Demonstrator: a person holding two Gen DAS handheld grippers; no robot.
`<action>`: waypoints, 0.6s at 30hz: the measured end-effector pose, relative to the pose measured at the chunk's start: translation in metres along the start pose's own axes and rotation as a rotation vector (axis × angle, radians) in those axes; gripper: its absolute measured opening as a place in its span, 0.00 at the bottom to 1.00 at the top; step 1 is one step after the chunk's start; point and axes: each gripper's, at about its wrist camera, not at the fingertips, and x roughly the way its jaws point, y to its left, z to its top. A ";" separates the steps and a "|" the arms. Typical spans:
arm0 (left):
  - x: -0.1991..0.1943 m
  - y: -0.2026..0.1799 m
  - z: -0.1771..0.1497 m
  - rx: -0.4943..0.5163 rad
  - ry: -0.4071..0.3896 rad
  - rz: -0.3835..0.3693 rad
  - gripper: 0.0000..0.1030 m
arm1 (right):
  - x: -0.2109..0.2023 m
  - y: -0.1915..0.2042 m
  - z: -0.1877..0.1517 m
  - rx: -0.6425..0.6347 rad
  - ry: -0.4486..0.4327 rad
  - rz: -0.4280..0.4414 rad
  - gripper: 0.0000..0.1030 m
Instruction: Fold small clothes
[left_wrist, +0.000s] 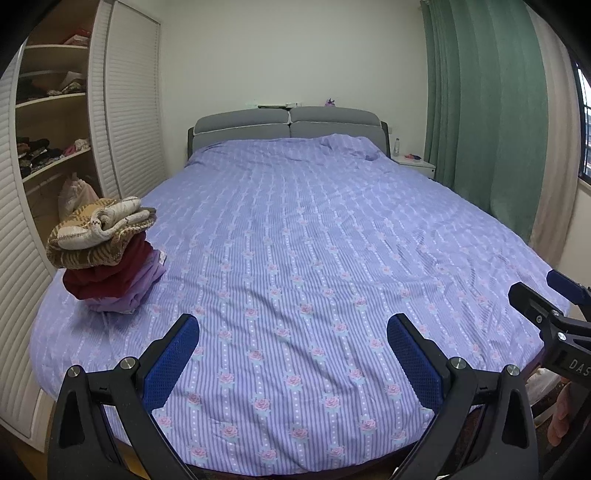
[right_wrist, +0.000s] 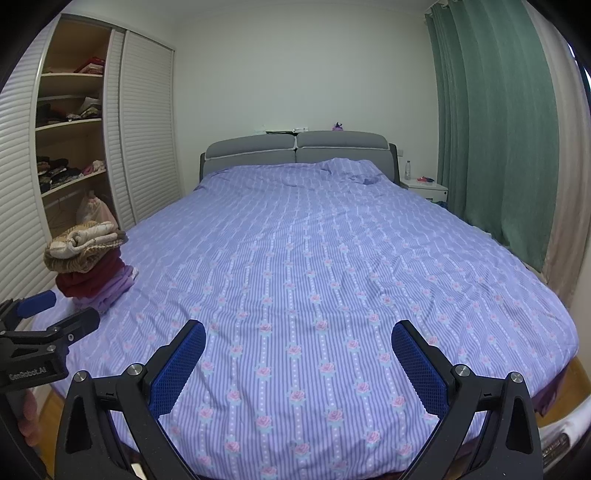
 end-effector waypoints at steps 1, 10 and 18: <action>-0.001 0.000 0.000 0.000 -0.005 0.001 1.00 | 0.000 0.000 0.000 0.000 0.000 0.001 0.99; -0.004 -0.001 0.000 0.004 -0.014 0.014 1.00 | 0.000 -0.001 0.000 -0.001 -0.001 0.002 0.99; -0.002 0.005 0.000 -0.026 0.000 0.006 1.00 | 0.000 -0.004 0.001 0.000 0.002 0.001 0.99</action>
